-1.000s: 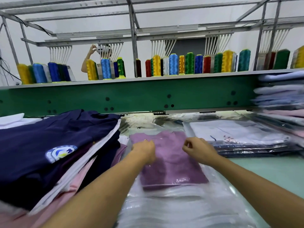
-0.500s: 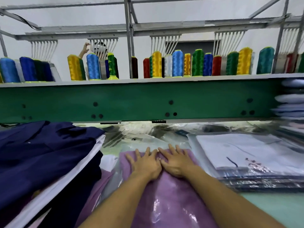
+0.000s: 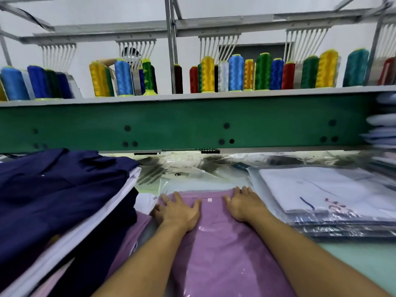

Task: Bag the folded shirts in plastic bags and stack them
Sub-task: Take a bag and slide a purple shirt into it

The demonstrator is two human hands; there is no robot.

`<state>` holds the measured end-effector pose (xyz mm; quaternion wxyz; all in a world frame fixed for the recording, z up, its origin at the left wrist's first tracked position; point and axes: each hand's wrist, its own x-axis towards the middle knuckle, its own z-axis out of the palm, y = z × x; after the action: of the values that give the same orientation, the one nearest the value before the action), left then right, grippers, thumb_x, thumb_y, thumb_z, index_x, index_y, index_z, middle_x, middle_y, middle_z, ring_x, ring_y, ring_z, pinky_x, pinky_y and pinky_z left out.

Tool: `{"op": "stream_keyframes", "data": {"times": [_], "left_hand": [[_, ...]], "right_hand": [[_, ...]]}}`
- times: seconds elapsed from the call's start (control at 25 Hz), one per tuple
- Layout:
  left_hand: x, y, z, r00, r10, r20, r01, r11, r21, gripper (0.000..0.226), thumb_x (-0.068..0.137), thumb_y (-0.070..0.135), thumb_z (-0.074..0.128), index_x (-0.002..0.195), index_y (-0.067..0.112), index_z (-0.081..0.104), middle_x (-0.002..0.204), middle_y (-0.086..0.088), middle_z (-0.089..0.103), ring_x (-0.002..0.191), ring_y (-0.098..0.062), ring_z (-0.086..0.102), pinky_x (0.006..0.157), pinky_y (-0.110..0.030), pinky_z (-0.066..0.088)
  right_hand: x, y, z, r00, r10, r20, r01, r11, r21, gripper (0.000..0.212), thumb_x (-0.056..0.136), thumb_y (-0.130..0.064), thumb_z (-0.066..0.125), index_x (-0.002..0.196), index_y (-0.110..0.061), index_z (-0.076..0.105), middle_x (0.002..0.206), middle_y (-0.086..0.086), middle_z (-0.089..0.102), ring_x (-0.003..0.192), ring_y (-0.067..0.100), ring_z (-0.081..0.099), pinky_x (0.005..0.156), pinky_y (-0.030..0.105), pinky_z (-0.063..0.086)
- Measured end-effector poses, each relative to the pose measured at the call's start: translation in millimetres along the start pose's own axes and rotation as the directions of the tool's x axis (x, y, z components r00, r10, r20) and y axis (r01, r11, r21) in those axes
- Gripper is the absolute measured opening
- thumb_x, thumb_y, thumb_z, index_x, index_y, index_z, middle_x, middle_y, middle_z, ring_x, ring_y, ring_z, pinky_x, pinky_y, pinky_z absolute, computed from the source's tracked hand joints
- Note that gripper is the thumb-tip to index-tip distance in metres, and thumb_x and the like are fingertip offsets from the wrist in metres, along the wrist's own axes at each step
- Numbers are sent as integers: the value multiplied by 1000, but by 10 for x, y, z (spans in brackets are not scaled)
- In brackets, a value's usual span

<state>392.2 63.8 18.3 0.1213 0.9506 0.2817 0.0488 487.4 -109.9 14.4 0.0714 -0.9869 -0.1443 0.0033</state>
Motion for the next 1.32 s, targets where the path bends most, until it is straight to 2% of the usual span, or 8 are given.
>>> {"op": "stream_keyframes", "data": {"times": [0.08,0.16,0.44,0.72,1.0,1.12,1.2,1.32], "left_hand": [[-116,13,-93,999,21,-30,-20,999,27,80,99,61,28,157,8,12,164,-24,6,148,-47,9,118,-53,19],[-313,89,-179,994,85,-67,-80,994,72,72,101,53,31,157,11,17,164,-21,11,147,-50,12,119,-57,13],[-1256,115,-182,974,225,-32,-225,974,-9,50,93,38,40,141,26,40,153,-4,38,142,-42,29,112,-70,12],[-1821,-394,50,977,196,-87,-191,980,60,56,95,63,30,140,30,40,158,-10,29,143,-45,21,117,-60,11],[-1902,-627,0,939,50,-339,-126,970,-206,59,84,52,61,132,19,48,139,-13,46,127,-36,43,109,-46,35],[-1846,-745,-149,943,6,-333,-222,757,-615,69,82,25,75,142,15,42,137,-9,53,113,-27,56,91,-37,46],[-1815,-805,-287,986,-47,-161,-122,461,-879,72,81,14,78,143,15,41,125,-4,59,95,-18,65,78,-34,51],[-1860,-863,-401,999,11,43,40,196,-980,23,83,15,74,105,14,66,88,-6,70,63,-13,66,58,-27,54]], "right_hand": [[-125,-125,-107,994,11,-110,-25,992,-121,51,103,-19,27,149,1,36,150,23,41,138,37,37,102,44,45],[-308,-273,-216,979,-31,-203,-9,981,-194,49,100,-14,34,147,-1,39,146,19,45,135,36,42,98,42,46],[-1254,-372,-214,967,-233,-107,232,973,-25,51,102,-42,40,148,-22,38,150,12,42,135,38,43,109,48,37],[-1953,64,119,961,-243,129,250,967,-41,70,88,-85,16,151,-60,-1,170,1,-7,154,39,-4,118,66,0],[-1908,524,41,954,-220,205,232,972,-38,111,61,-102,-1,157,-46,-8,167,12,-18,152,42,-13,125,54,1],[-1875,568,52,972,-199,124,201,980,-2,105,74,-96,13,160,-37,2,168,13,-6,154,42,-3,125,51,8],[-1862,581,18,975,-201,100,204,978,-27,98,80,-92,20,158,-34,15,167,12,11,152,42,11,123,51,17],[-1901,569,-72,967,-255,29,254,967,26,70,89,-80,39,138,-30,47,137,6,55,128,35,50,100,40,46]]}}
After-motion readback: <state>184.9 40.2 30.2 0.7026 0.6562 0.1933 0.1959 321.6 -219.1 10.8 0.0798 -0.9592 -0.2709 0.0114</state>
